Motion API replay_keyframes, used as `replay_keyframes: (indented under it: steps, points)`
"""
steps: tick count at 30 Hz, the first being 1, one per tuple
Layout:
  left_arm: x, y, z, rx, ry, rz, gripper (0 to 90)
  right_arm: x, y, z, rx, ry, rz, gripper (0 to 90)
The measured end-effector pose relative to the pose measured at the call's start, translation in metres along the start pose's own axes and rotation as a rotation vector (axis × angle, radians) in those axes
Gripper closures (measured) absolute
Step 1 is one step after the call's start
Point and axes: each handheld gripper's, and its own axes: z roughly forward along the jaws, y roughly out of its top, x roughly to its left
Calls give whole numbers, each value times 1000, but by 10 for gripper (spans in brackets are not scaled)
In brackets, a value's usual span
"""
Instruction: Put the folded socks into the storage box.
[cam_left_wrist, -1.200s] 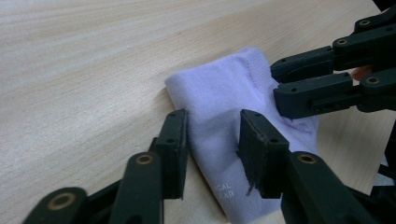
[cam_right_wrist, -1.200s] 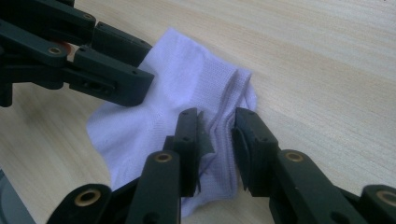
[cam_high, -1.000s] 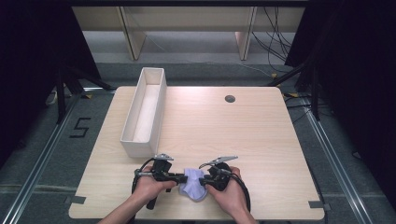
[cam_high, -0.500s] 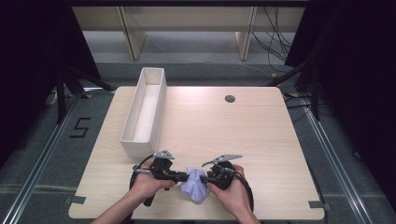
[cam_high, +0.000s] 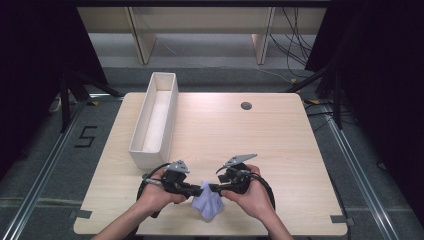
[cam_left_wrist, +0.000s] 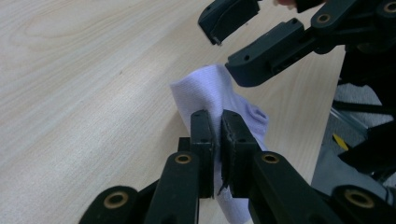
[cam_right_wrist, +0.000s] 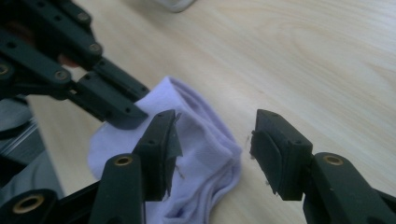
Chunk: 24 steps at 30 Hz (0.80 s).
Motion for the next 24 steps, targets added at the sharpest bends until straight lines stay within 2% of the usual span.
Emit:
replay_keyframes:
  steps: [1, 2, 3, 4, 5, 7, 10, 11, 14, 15, 16, 18, 19, 21, 24]
  points:
    - [-1, 1, -1, 6, -1, 13, 836, -1, 0, 1, 15, 48, -26, 477]
    - [-1, 1, -1, 6, -1, 13, 837, -2, 0, 1, 24, 64, -51, 468]
    - [-2, 2, -2, 19, 1, 45, 837, -1, 0, 2, 31, 79, -65, 460]
    - [-2, 2, -2, 19, 1, 45, 837, -1, 0, 2, 44, 94, -87, 455]
    - [-4, 3, -4, 30, 2, 72, 837, 0, 0, 2, 52, 98, -95, 448]
    - [-6, 4, -5, 43, -17, 90, 837, 3, 1, 2, 66, 119, -114, 442]
    - [-9, 6, -7, 64, -31, 128, 836, 4, 5, 0, 65, 140, -187, 439]
    - [-10, 6, -8, 68, -35, 133, 836, 4, 5, 1, 67, 155, -193, 439]
    - [-10, 7, -11, 94, -41, 180, 836, 5, 6, 0, 86, 188, -213, 449]
    - [-10, 7, -12, 99, -47, 185, 836, 6, 5, 0, 90, 186, -213, 451]
    - [-10, 8, -13, 117, -51, 214, 836, 6, 5, 0, 89, 196, -235, 453]
    - [-11, 8, -14, 130, -65, 237, 836, 6, 5, 0, 106, 205, -251, 456]
    - [-11, 9, -15, 141, -70, 254, 836, 8, 6, 0, 108, 220, -256, 459]
    - [-12, 11, -17, 155, -83, 280, 837, 7, 7, 2, 95, 255, -305, 461]
    - [-13, 14, -19, 160, -103, 302, 837, 10, 8, 4, 106, 314, -323, 461]
